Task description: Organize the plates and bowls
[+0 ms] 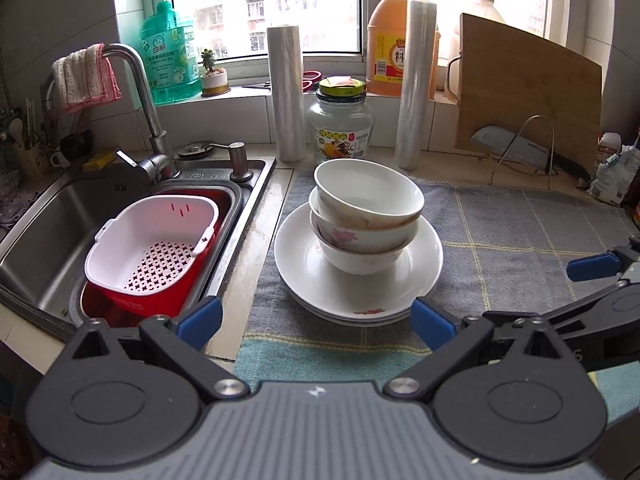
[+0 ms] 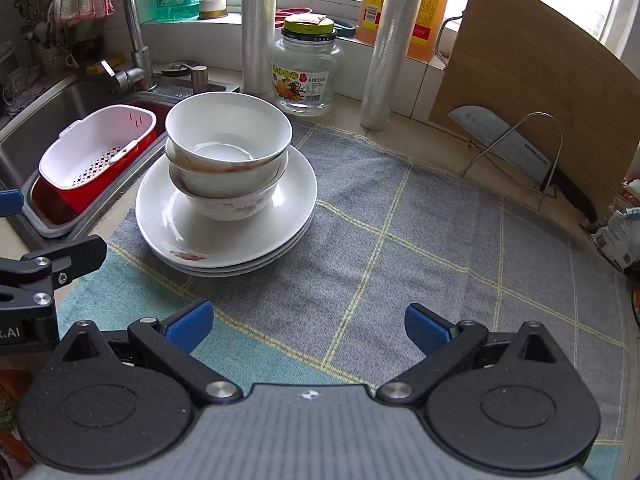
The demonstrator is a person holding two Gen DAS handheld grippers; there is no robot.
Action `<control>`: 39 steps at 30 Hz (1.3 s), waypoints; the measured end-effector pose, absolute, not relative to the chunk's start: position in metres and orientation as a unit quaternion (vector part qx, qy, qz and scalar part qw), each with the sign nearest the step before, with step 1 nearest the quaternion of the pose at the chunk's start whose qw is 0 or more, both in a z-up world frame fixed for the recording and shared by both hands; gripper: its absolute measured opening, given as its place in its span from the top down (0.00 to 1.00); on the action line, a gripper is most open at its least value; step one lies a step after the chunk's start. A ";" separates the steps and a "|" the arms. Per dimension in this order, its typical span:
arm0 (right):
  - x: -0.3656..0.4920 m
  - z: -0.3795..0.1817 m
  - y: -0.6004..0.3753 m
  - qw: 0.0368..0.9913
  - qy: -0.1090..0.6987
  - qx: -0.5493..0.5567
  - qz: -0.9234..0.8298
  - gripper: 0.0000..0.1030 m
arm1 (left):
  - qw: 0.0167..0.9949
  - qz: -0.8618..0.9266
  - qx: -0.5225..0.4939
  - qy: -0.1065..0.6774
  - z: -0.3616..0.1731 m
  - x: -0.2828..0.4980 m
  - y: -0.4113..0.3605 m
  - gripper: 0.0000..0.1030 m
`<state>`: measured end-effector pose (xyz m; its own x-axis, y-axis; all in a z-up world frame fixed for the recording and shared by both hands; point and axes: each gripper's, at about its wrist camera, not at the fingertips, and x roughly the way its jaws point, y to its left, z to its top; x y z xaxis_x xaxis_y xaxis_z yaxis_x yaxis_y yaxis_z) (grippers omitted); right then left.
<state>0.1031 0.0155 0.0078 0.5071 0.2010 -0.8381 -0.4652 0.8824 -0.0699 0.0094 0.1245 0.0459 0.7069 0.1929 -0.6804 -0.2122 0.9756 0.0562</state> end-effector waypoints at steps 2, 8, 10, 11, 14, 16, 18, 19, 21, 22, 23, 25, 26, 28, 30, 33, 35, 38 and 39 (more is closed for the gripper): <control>0.096 0.015 0.009 0.861 0.452 -0.136 0.191 0.00 | 0.923 0.116 -0.015 0.366 0.050 0.001 0.119 0.03; 0.080 0.031 -0.009 0.871 0.445 -0.100 0.184 0.00 | 0.926 0.129 -0.017 0.354 0.061 -0.018 0.109 0.03; 0.076 0.033 -0.012 0.871 0.446 -0.088 0.186 0.00 | 0.927 0.132 -0.018 0.352 0.063 -0.021 0.107 0.03; 0.074 0.033 -0.013 0.872 0.446 -0.085 0.185 0.00 | 0.927 0.132 -0.019 0.351 0.064 -0.023 0.106 0.03; 0.070 0.035 -0.016 0.875 0.441 -0.083 0.183 0.00 | 0.927 0.133 -0.021 0.350 0.065 -0.026 0.103 0.03; 0.069 0.036 -0.017 0.875 0.441 -0.082 0.183 0.00 | 0.928 0.133 -0.021 0.349 0.066 -0.028 0.102 0.03; 0.067 0.037 -0.019 0.876 0.439 -0.082 0.182 0.00 | 0.928 0.134 -0.020 0.347 0.067 -0.029 0.101 0.03; 0.067 0.038 -0.019 0.876 0.439 -0.082 0.181 0.00 | 0.928 0.135 -0.021 0.346 0.067 -0.029 0.101 0.03; 0.066 0.039 -0.020 0.878 0.437 -0.081 0.180 0.00 | 0.929 0.134 -0.021 0.345 0.069 -0.028 0.099 0.03; 0.067 0.039 -0.020 0.878 0.437 -0.080 0.179 0.00 | 0.929 0.134 -0.021 0.344 0.069 -0.028 0.099 0.03; 0.067 0.039 -0.021 0.878 0.436 -0.079 0.178 0.00 | 0.929 0.135 -0.021 0.343 0.069 -0.028 0.099 0.03; 0.067 0.040 -0.021 0.879 0.436 -0.079 0.177 0.00 | 0.930 0.134 -0.020 0.342 0.069 -0.028 0.098 0.03; 0.068 0.040 -0.021 0.880 0.435 -0.079 0.175 0.00 | 0.930 0.133 -0.020 0.342 0.069 -0.028 0.098 0.03; 0.068 0.041 -0.021 0.880 0.436 -0.079 0.173 0.00 | 0.930 0.132 -0.020 0.342 0.070 -0.028 0.100 0.03; 0.068 0.041 -0.020 0.880 0.435 -0.079 0.172 0.00 | 0.930 0.132 -0.020 0.342 0.070 -0.027 0.099 0.03; 0.069 0.040 -0.019 0.880 0.435 -0.081 0.172 0.00 | 0.930 0.132 -0.020 0.341 0.071 -0.027 0.100 0.03; 0.069 0.040 -0.019 0.880 0.436 -0.082 0.171 0.00 | 0.930 0.132 -0.020 0.342 0.070 -0.027 0.100 0.03; 0.069 0.040 -0.018 0.880 0.435 -0.083 0.172 0.00 | 0.930 0.133 -0.021 0.341 0.072 -0.027 0.101 0.03; 0.069 0.040 -0.018 0.880 0.436 -0.083 0.172 0.00 | 0.930 0.133 -0.021 0.341 0.072 -0.026 0.101 0.03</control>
